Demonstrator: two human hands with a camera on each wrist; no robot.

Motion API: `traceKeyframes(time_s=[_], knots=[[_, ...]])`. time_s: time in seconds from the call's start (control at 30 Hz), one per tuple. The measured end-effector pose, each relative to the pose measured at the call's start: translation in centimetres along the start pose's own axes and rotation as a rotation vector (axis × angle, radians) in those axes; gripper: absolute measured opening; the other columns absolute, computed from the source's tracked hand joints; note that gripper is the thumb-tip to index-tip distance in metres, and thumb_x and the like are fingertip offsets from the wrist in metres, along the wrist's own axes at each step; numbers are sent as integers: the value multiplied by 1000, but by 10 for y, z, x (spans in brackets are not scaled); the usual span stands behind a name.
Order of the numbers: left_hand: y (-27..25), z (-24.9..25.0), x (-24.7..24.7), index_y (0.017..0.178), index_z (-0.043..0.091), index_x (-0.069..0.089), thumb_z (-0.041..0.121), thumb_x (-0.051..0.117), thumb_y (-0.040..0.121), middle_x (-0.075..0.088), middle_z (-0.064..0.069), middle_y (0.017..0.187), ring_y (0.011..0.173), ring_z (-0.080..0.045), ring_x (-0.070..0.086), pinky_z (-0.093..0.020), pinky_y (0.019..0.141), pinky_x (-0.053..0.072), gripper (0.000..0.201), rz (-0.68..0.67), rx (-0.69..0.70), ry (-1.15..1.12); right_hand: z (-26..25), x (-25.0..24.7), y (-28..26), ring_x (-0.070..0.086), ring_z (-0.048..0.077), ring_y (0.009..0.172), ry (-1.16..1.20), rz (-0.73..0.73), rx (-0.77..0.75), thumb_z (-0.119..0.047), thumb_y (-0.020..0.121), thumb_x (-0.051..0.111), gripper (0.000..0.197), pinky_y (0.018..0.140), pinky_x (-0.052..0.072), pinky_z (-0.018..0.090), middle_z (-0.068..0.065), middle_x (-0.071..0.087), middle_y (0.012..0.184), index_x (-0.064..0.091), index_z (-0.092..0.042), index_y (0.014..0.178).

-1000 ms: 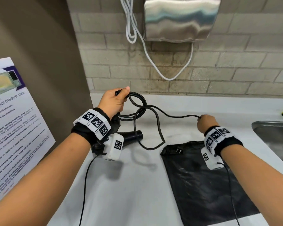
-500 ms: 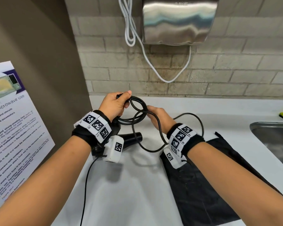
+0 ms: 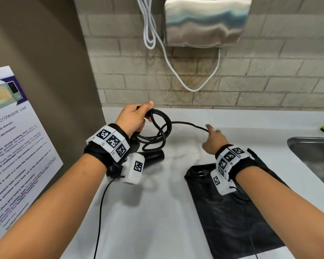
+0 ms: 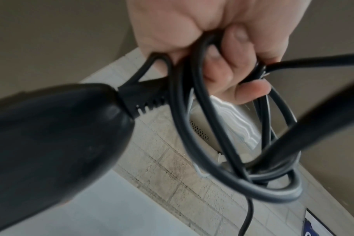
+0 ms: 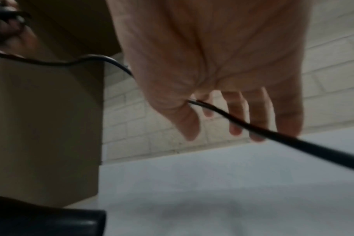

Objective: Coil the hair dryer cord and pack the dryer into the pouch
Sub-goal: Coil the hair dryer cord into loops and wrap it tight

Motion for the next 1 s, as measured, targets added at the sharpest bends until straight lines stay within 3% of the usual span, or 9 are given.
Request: traceKeyframes(time_s=[0.1, 0.17, 0.27, 0.4, 0.53, 0.67, 0.8, 0.87, 1.0], knots=[[-2, 2, 3, 58, 12, 50, 27, 46, 96, 54, -15, 63, 27, -7, 22, -13, 35, 16, 40, -22, 27, -9, -66, -13, -22, 33, 28, 133, 3, 99, -384, -27, 84, 56, 74, 109, 27, 53, 6, 33, 144, 14, -34, 144], [-3, 4, 4, 61, 10, 50, 24, 46, 96, 59, 4, 51, 27, -6, 22, -12, 34, 15, 38, -31, 33, -30, -103, -12, -39, 34, 23, 134, -20, 123, -606, -28, 90, 50, 58, 112, 16, 55, 3, 42, 141, 25, -30, 143], [-4, 5, 7, 68, 6, 52, 21, 45, 96, 56, 6, 45, 27, -5, 21, -12, 34, 14, 33, -65, 28, -60, -127, -14, -51, 58, 24, 100, 223, 137, -817, -13, 94, 45, 27, 95, 40, 39, 8, 64, 105, 58, -10, 118], [-3, 0, 0, 54, 13, 50, 22, 47, 95, 47, -5, 56, 28, -4, 19, -10, 36, 14, 42, -30, -18, -140, -82, -30, -21, 61, 32, 86, 275, 296, -503, -9, 94, 42, 22, 74, 44, 31, 18, 66, 95, 61, -8, 104], [-2, 0, -1, 56, 12, 44, 22, 46, 96, 48, -2, 55, 27, -4, 22, -11, 34, 17, 41, -5, -26, -151, -34, -25, -5, 58, 37, 86, 69, 215, -240, -15, 96, 40, 22, 68, 41, 33, 21, 63, 95, 59, -8, 103], [-4, 4, 10, 64, 10, 45, 21, 45, 97, 47, -7, 64, 27, -2, 22, -11, 32, 17, 35, -66, 8, -102, -50, -7, -8, 57, 30, 104, -73, 73, -325, -3, 90, 42, 39, 85, 46, 33, 14, 59, 118, 54, -21, 122], [-3, 4, 10, 67, 10, 47, 22, 44, 97, 47, -5, 65, 27, -3, 22, -11, 31, 17, 32, -57, 8, -111, -100, 12, -36, 48, 16, 121, 159, -216, -592, -10, 93, 46, 45, 103, 33, 25, 1, 52, 132, 41, -23, 136], [-3, 4, 10, 66, 10, 47, 22, 45, 97, 49, -3, 62, 27, -3, 22, -11, 31, 17, 33, -48, 7, -111, -118, 15, -46, 52, 9, 107, 241, -223, -673, -11, 94, 46, 31, 98, 35, 21, -1, 61, 115, 54, -16, 124], [-3, 1, 9, 63, 10, 48, 22, 52, 93, 41, -7, 62, 30, -4, 20, -11, 35, 13, 32, -58, -19, -122, -124, -6, -43, 57, 22, 72, 433, -44, -608, -6, 95, 41, 21, 66, 43, 23, 4, 58, 77, 61, 1, 93]])
Point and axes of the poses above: each hand's wrist, its own y-axis towards the middle knuckle, its own x-axis out of the palm, z = x × y, the point moved 8 cm from there along y, towards the middle knuckle
